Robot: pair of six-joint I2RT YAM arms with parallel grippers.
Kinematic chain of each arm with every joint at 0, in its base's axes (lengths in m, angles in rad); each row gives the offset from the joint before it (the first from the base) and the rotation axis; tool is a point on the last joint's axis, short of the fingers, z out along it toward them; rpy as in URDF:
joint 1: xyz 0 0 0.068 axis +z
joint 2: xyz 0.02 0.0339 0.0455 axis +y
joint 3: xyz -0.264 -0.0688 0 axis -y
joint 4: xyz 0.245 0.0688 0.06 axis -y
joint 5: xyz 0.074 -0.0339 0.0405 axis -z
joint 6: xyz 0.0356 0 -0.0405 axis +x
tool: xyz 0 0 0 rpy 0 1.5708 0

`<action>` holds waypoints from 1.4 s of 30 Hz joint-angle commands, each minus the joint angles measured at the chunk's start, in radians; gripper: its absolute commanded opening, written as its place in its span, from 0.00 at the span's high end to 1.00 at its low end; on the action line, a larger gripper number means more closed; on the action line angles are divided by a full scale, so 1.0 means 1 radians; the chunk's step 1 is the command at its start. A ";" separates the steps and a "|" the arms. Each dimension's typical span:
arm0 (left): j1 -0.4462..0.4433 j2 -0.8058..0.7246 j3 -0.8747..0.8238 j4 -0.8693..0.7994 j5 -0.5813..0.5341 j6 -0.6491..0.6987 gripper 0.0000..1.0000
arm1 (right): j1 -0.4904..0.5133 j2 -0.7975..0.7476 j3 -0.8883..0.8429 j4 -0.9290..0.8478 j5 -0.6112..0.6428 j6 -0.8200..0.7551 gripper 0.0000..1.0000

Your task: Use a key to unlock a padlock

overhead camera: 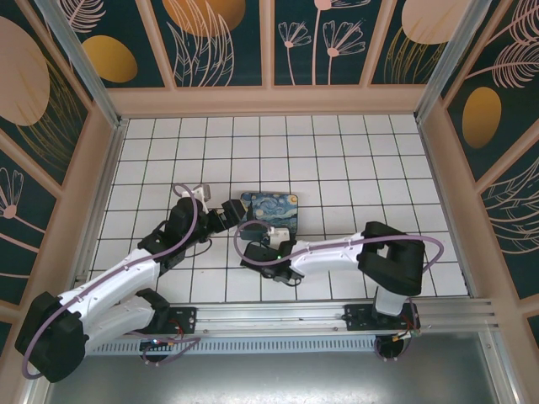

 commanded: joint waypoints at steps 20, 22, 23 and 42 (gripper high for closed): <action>-0.003 0.028 0.016 0.041 0.005 -0.007 0.01 | 0.001 -0.239 -0.134 0.143 -0.005 0.007 1.00; -0.003 0.030 0.018 0.043 0.008 -0.009 0.01 | -0.003 -0.284 -0.148 0.171 -0.002 0.010 1.00; -0.004 0.031 0.018 0.043 0.009 -0.010 0.01 | -0.005 -0.307 -0.155 0.186 0.000 0.009 1.00; -0.003 0.049 0.048 0.272 0.235 -0.277 0.02 | -0.189 -0.710 -0.318 0.754 0.144 -0.063 1.00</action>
